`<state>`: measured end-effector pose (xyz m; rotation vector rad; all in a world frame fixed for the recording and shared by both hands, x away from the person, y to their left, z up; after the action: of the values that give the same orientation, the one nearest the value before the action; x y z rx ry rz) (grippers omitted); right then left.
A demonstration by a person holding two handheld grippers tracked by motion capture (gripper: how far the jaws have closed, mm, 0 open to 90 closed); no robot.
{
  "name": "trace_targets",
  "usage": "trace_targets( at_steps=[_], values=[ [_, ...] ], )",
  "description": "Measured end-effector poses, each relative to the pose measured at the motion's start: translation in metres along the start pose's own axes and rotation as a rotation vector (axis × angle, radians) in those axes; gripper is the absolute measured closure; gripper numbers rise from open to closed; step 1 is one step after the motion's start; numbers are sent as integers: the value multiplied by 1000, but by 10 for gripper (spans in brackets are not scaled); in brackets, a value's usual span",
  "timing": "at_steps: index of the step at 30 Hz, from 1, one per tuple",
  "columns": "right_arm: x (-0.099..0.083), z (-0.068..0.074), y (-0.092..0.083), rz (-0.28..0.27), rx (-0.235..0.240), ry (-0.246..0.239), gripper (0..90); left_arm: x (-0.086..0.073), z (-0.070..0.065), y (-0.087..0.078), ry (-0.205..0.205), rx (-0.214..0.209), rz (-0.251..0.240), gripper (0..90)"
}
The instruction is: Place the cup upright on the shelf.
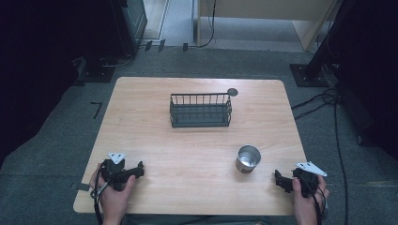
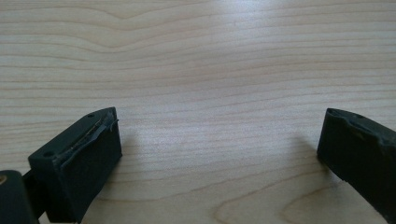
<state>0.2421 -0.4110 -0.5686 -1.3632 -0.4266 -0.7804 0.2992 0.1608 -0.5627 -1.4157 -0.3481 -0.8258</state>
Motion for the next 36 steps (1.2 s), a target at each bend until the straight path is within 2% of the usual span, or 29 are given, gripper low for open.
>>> trace_targets(
  at_steps=[2, 4, 5, 11, 17, 24, 36],
  values=[
    [0, -1, -1, -6, -4, 3, 21, 0, 0, 0, 0, 0, 0, 1],
    [0, -2, -4, -34, -13, 18, 148, 0, 0, 0, 0, 0, 1, 0],
    [0, -2, -6, -41, -15, 21, 170, 0, 0, 0, 1, 0, 0, 1],
    [-1, 3, -11, -49, -22, 1, 165, 0, 0, 0, 0, 0, 0, 1],
    [0, 13, -21, -78, 6, -14, 164, 0, 0, 0, 0, 1, 1, 1],
    [-2, 32, -30, -96, 54, -62, 164, 0, 0, 0, -1, 2, 2, 1],
    [-5, 68, -42, -124, 205, -86, 164, 0, 0, 0, -1, 2, 2, 0]
  ],
)
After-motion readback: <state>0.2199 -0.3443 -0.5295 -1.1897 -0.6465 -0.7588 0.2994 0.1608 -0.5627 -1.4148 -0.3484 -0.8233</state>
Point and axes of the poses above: each handheld gripper's, and its own axes: y roughly forward along the jaws, x roughly out of its top, z roughly to its left, the point moved 6 cm from there along y, roughly forward along the jaws, and after that the axes turned 13 degrees about y, right-handed, at the moved point
